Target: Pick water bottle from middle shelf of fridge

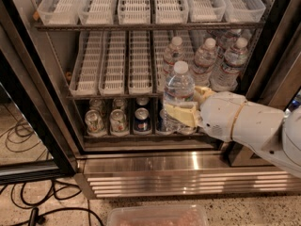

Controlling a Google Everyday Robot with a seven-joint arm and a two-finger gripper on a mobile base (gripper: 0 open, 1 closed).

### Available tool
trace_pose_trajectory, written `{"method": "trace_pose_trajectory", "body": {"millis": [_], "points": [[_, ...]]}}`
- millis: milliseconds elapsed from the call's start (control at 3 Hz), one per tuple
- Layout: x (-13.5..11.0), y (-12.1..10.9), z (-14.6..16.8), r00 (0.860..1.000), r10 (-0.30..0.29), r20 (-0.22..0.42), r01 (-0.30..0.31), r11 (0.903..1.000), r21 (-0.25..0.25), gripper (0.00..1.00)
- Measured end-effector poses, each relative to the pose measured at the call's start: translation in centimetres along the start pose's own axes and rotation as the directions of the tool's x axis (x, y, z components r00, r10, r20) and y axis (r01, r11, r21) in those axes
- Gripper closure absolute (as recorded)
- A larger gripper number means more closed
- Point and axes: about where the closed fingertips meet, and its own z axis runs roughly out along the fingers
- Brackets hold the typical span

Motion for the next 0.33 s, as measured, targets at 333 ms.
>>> {"method": "trace_pose_trajectory", "body": {"millis": [333], "points": [[0.00,0.00,0.00,1.000,0.000,0.000,0.000,1.0000,0.000,1.00]]}}
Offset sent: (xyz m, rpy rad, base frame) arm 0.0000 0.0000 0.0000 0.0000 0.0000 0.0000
